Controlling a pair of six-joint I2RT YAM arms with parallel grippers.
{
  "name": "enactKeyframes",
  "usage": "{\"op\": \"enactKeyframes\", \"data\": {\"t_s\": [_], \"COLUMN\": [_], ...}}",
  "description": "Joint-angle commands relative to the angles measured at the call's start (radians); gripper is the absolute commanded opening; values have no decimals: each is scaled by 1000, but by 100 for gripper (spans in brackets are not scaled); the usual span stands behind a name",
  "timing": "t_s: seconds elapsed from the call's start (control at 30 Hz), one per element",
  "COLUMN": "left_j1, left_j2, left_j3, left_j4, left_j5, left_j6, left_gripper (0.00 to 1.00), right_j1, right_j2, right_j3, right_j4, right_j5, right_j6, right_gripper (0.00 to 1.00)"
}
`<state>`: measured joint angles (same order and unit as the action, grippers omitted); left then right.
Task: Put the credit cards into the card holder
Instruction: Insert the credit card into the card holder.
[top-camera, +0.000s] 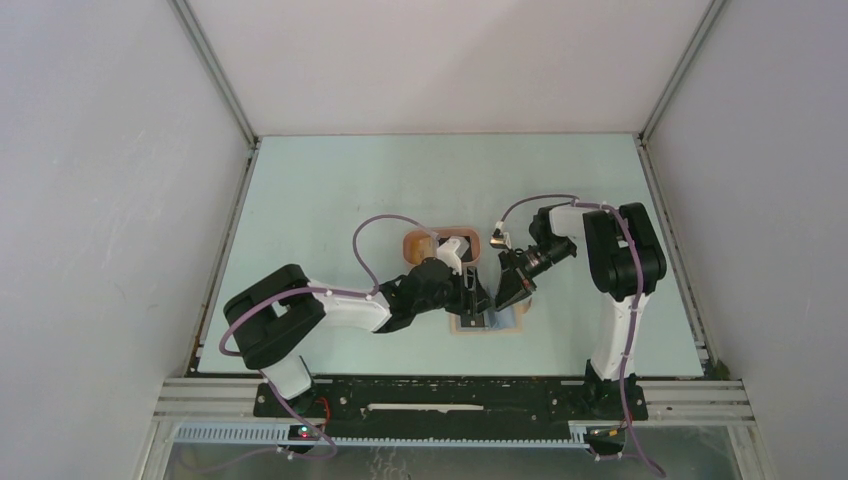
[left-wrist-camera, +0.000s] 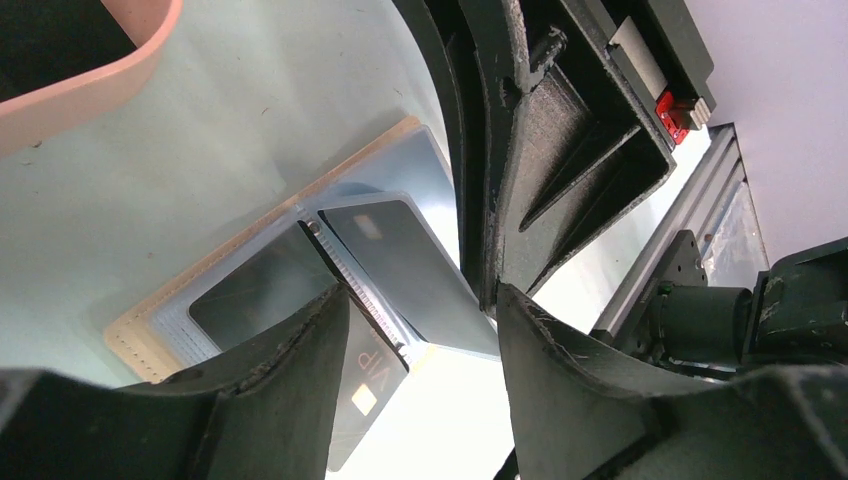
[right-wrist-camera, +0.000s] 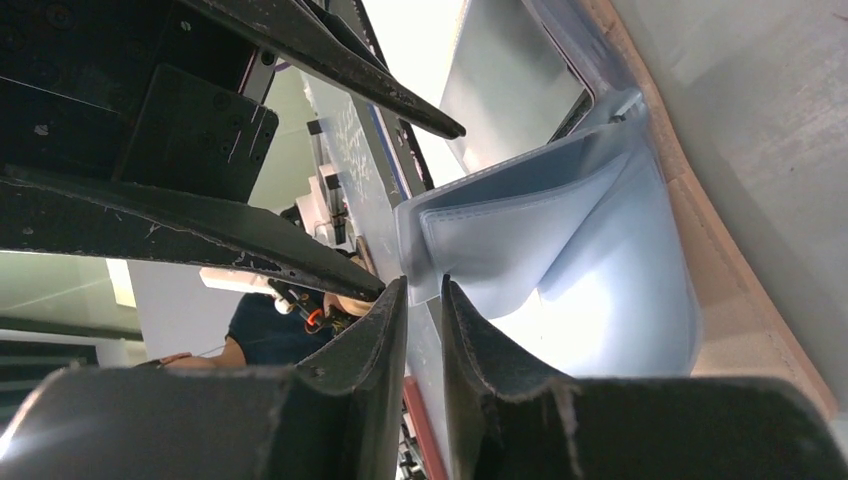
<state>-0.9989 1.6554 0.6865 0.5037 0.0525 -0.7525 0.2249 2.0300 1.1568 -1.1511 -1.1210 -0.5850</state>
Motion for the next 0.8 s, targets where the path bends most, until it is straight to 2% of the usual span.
{"op": "enactKeyframes", "data": {"t_s": [0.0,0.3,0.77], "left_j1": [9,13,12], "left_j2": [1,2,25], "left_j3": [36,40,89], "left_j4": [1,-17,-92], "left_j5": [-34,-50,-94], "left_j6": [-18,-39,-51], "left_gripper": [60,56,56], "right_j1": [11,16,22], "right_j2": [8,13,18], "right_j3": [29,32,34], "right_j4": [-49,-65,-67], "right_j5": [-48,-47,-43], "right_j6": [-38,-57,-60], "right_gripper": [26,29,27]}}
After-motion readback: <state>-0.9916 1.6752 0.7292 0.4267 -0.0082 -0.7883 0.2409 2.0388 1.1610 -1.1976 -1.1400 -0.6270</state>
